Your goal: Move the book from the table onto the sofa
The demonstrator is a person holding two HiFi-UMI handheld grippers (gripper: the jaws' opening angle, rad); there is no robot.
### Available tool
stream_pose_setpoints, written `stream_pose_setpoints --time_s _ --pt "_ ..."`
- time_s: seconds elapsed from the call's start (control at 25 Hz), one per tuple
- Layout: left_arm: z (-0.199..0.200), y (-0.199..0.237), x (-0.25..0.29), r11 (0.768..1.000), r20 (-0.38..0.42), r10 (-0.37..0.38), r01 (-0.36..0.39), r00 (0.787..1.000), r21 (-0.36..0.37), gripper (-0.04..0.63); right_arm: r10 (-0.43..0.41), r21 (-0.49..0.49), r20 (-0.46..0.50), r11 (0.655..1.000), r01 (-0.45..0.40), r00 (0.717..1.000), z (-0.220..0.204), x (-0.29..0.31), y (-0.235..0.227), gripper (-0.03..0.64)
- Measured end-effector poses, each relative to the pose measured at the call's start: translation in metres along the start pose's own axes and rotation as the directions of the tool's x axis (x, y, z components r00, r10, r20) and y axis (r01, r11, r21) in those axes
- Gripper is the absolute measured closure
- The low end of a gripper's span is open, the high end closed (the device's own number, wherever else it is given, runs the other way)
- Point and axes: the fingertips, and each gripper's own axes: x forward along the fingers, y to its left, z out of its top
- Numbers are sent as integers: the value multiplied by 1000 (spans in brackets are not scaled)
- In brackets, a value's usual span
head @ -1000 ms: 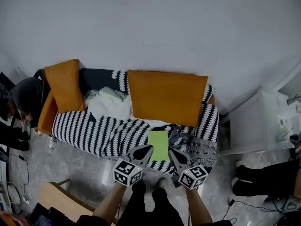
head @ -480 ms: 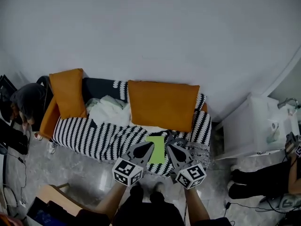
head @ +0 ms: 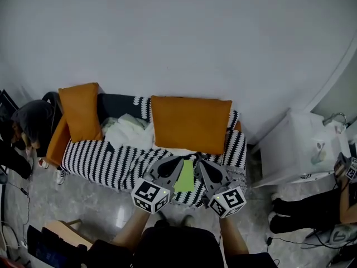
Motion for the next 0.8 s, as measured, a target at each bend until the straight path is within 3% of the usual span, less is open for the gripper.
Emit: stream_pose_setpoints --time_s 0.8 --pt "-3 5 -19 1000 -16 15 -15 1000 28 581 17 -16 16 1000 -17 1000 3 5 20 595"
